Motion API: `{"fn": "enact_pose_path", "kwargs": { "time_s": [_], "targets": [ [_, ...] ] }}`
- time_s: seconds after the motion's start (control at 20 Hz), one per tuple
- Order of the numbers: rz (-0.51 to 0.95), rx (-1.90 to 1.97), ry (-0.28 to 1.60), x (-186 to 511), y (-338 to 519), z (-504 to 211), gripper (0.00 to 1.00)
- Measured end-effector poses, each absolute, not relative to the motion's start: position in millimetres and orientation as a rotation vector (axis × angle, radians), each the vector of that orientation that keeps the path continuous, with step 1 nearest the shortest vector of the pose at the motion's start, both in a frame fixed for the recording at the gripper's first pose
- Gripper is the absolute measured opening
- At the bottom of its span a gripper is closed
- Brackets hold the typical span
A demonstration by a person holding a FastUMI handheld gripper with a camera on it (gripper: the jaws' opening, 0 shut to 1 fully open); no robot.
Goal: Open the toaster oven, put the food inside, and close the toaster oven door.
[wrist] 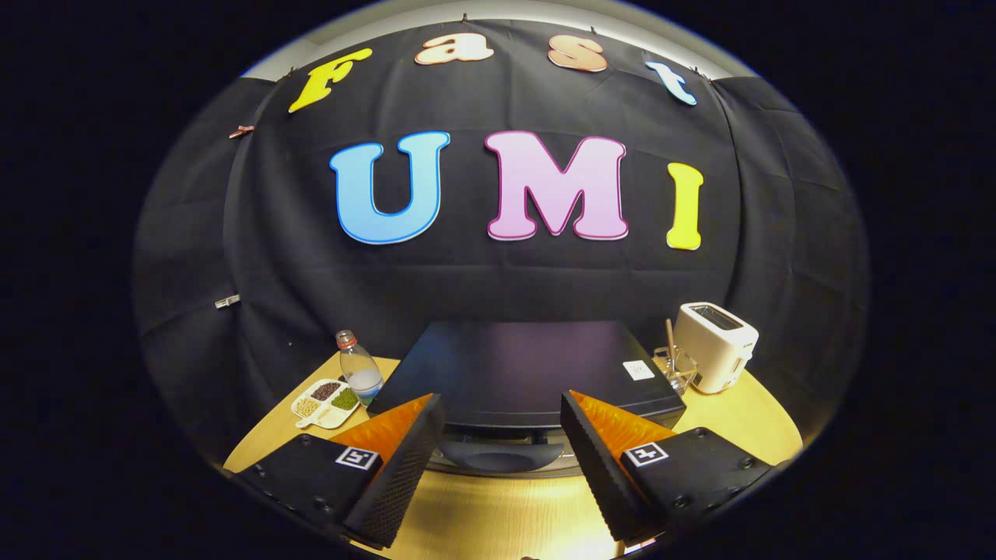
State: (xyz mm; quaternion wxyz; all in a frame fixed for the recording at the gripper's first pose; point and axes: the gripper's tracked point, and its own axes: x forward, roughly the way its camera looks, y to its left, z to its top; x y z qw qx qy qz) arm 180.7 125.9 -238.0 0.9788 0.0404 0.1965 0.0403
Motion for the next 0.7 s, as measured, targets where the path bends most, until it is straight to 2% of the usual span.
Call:
{"fn": "enact_pose_path", "kwargs": {
  "time_s": [0.4, 0.7],
  "targets": [
    [0.027, 0.080, 0.516, 190.5, 124.8, -298.4, 0.99],
    [0.006, 0.065, 0.487, 199.3, 125.1, -303.6, 0.99]
  ]
}}
